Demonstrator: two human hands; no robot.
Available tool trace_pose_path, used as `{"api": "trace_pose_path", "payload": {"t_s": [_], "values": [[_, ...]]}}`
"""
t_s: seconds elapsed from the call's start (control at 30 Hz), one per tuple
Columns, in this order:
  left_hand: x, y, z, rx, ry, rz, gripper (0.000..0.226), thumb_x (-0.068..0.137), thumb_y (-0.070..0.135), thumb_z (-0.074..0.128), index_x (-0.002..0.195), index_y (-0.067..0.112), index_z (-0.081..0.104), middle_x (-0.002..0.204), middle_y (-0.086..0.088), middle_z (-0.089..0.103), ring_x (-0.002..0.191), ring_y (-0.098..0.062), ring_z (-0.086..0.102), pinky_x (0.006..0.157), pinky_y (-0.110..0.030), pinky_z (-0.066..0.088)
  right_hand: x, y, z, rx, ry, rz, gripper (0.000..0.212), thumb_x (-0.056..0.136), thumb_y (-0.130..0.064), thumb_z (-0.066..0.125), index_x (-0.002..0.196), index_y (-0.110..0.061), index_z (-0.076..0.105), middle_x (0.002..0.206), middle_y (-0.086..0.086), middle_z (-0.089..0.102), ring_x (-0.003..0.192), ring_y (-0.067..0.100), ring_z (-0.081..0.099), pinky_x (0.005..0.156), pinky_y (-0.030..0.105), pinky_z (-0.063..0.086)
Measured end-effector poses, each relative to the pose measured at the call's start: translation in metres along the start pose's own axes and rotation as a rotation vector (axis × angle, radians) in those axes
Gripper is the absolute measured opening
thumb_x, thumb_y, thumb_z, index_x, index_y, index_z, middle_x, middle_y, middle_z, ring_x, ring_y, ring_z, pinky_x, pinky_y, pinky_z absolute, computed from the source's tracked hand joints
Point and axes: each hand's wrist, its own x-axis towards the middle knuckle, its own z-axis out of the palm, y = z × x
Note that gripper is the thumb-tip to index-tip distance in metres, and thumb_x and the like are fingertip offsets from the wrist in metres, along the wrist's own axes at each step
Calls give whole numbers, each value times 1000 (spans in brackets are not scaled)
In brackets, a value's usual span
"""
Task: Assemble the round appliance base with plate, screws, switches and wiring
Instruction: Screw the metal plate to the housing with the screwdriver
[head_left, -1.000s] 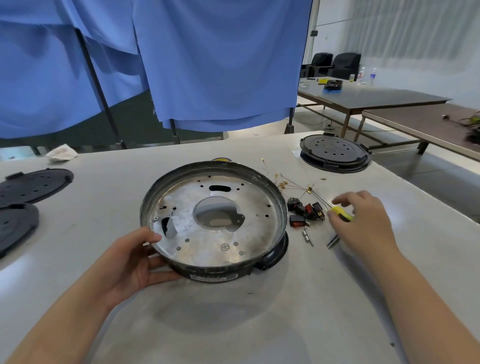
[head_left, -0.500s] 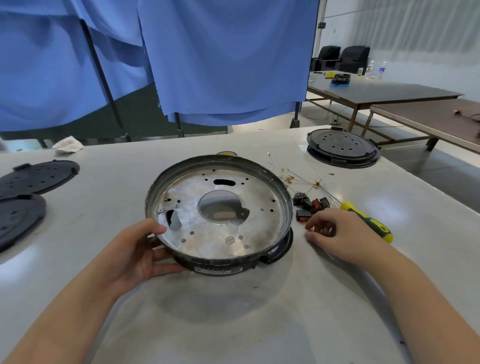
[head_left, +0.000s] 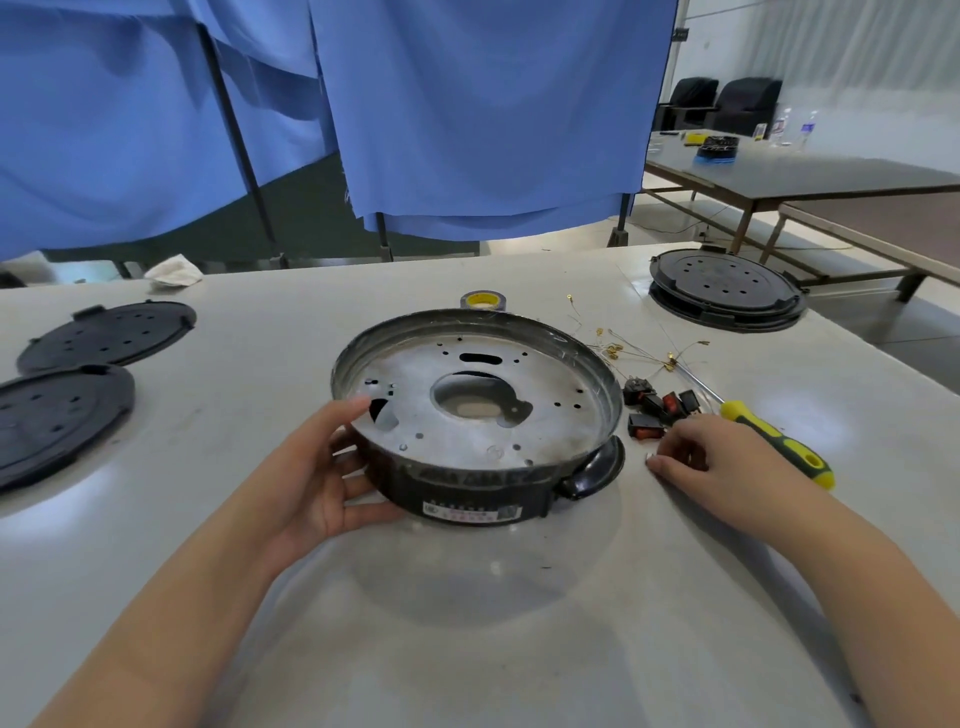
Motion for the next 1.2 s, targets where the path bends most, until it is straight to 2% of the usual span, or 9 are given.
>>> {"api": "trace_pose_path", "payload": {"t_s": [0.13,0.23,0.33,0.43,0.6,0.77,0.87,1.03,1.2], "values": [[-1,2,1,-8,15,-18,68,58,49,82,112,10,68,86,-6,69,76,-23,71,71,-48,59,2,-7,2,128,135,-54,18,92,-25,59,79,-35,52,80,-12,56,71,1,52,58,15,33],[-1,2,1,-71,54,-43,74,62,58,76,115,8,65,90,-7,70,79,-22,72,74,-51,60,4,-22,0,383,245,-91,20,95,-21,53,80,-34,50,78,-9,61,75,-1,58,62,11,44],[0,3,-1,-165,49,-70,78,66,59,71,120,4,60,96,-7,69,82,-20,70,79,-45,59,8,-44,0,539,246,-142,11,97,-27,46,87,-31,50,90,2,64,88,19,61,73,37,53],[-2,6,-4,-268,34,-75,76,67,53,74,121,3,59,98,-7,69,87,-22,69,73,-37,61,14,-62,-2,527,314,-184,11,98,-27,43,88,-31,46,92,-4,61,76,11,54,64,31,43],[-5,8,-2,-291,-14,-47,63,73,44,73,122,7,58,103,-15,67,90,-27,70,71,-37,60,22,-87,-1,560,366,-229,7,100,-22,42,94,-23,47,88,-9,59,82,1,54,70,17,42],[-5,5,-1,-287,-72,-46,55,74,39,73,119,12,60,109,-18,67,95,-32,71,72,-43,59,18,-104,17,671,260,-273,16,101,-20,36,90,-28,44,69,-5,58,68,16,55,67,38,48],[-8,2,1,-255,-138,-78,59,72,44,80,122,15,65,110,-17,69,101,-37,69,80,-59,54,12,-102,26,588,274,-321,15,100,-23,36,87,-31,41,63,-4,55,57,9,50,55,29,42],[-9,-2,8,-169,-65,-54,80,52,17,81,127,4,59,111,-16,63,87,-31,67,75,-56,56,-2,-101,35,416,300,-420,7,94,-26,38,88,-26,43,66,-8,51,61,15,51,56,30,39],[-8,-4,7,-156,-78,-9,38,59,4,60,97,1,67,87,-14,64,72,-29,65,66,-47,58,-5,-102,33,436,325,-444,5,90,-20,47,87,-18,52,66,-6,54,61,18,51,61,27,37]]}}
